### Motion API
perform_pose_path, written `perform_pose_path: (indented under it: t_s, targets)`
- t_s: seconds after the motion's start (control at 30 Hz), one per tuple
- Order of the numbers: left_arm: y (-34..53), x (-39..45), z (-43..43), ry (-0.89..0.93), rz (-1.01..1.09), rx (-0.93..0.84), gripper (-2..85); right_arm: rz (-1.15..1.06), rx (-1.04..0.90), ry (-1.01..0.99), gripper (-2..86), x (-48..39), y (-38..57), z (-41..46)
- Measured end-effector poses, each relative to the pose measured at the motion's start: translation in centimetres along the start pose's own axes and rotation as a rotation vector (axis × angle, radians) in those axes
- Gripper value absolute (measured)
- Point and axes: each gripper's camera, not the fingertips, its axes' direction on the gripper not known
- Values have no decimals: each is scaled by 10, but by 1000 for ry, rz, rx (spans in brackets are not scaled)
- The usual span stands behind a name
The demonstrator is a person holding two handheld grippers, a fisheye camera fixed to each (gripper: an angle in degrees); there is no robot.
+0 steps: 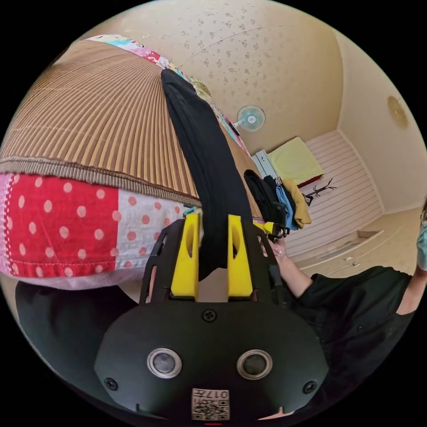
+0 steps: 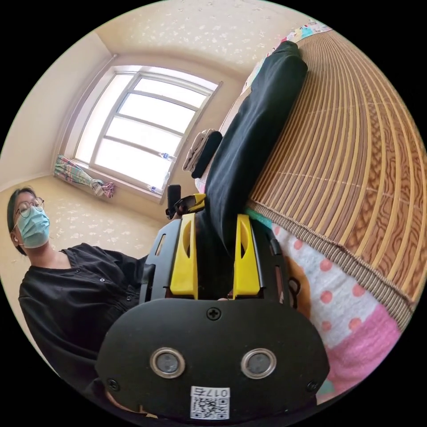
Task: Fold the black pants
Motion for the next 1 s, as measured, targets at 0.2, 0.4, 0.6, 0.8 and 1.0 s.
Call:
perform_pose_path:
  t_s: [0.2,0.4,0.6,0.8,1.0]
  targets:
    - [13,-6,33,49,-7,-32,100,-1,-29,-27,108,4,-12,59]
    - [46,7,37,155,66,-22,70,-27,38,-19,46,-10,17,87]
    - [79,80,-4,230,264,93,72,-240,77,-61,19,-90,38,99]
    - [78,186,-64,275,474,249,63,-517,135,-87,18,-216,29,93]
    - [92,297,-111,332,655,446,57,-873,195,30,34,-361,47,93]
